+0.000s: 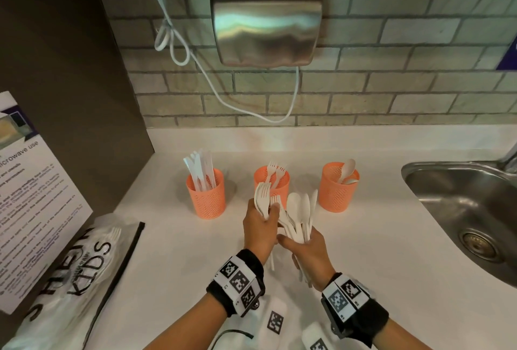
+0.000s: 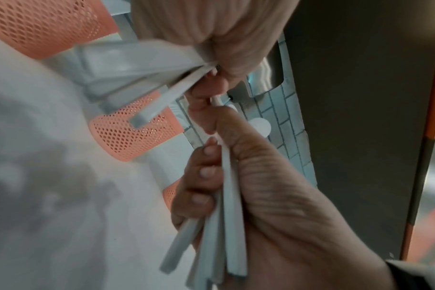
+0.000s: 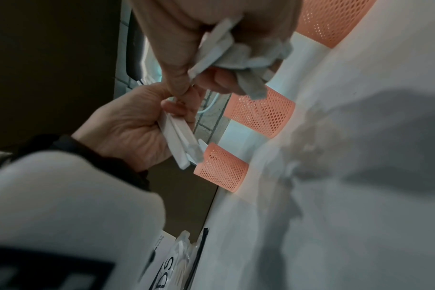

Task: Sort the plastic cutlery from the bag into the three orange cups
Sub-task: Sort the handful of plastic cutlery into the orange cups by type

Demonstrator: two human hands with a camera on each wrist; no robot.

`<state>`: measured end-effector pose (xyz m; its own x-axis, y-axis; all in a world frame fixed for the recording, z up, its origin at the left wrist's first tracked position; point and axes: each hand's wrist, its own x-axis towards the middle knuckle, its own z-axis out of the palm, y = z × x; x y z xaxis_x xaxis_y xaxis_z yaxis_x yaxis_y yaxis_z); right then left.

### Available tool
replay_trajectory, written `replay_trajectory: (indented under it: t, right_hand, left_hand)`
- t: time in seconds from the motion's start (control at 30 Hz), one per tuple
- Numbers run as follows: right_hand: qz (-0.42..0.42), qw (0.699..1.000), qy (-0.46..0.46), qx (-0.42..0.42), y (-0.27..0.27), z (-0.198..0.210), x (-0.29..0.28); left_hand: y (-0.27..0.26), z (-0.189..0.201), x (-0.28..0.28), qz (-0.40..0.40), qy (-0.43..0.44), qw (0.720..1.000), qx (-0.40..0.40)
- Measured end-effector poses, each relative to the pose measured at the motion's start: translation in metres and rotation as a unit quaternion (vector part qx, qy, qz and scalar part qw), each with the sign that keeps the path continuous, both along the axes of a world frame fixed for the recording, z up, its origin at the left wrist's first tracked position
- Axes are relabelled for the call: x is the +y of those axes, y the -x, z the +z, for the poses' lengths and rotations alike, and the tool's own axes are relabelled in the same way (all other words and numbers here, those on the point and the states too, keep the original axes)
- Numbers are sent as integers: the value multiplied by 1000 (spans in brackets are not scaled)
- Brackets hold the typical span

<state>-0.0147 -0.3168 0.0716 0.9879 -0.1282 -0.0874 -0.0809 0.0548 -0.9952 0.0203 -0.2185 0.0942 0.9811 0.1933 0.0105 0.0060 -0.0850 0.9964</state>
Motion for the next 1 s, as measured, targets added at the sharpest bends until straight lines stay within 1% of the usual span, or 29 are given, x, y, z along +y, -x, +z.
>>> replay_trajectory:
  t: [0.1,0.17,0.27,0.33,0.4,0.47,0.5,0.53,0.6,0.67,0.73,0.8,0.87,0.93,1.0]
  right_hand:
    - [-6,1000,7,-15,-2,-7,0]
    - [-1,1000,14,-20,-1,-10,0]
    - [8,1000,-9,-22,0,-7,1]
    - [23,999,-28,-22,1,-2,0]
    - [40,998,-36,-16,3,4,0]
    - [50,998,-23,2,3,8,-2]
    - [51,998,-14,15,2,9,-4]
    - [49,998,-6,27,0,9,-7]
    - [36,998,7,52,-2,8,-14]
    - [20,997,12,74,-2,6,-21]
    - [10,996,7,91,0,5,-26]
    - [10,995,0,104,2,5,-30]
    - [16,994,6,109,3,6,-36]
    - [20,993,7,112,2,7,-42]
    - [21,993,8,112,0,8,-48]
  left_hand:
    - [-1,-2,2,-13,18,999,27]
    - [2,-1,4,-42,63,996,56]
    - [6,1,7,-103,124,980,116]
    - [6,-1,7,-123,150,969,155]
    - [5,-2,7,-131,152,966,165]
    - [4,0,4,-126,110,975,147]
    - [2,2,4,-119,104,979,132]
    - [1,4,4,-111,118,979,120]
    - [-4,8,8,-99,184,971,116]
    - [-11,10,14,-81,260,952,136]
    - [-18,8,19,-71,298,940,151]
    - [-25,3,21,-77,284,943,155]
    - [-33,1,22,-100,219,959,147]
    - [-40,9,21,-138,148,974,105]
    - [-51,29,16,-157,76,984,45]
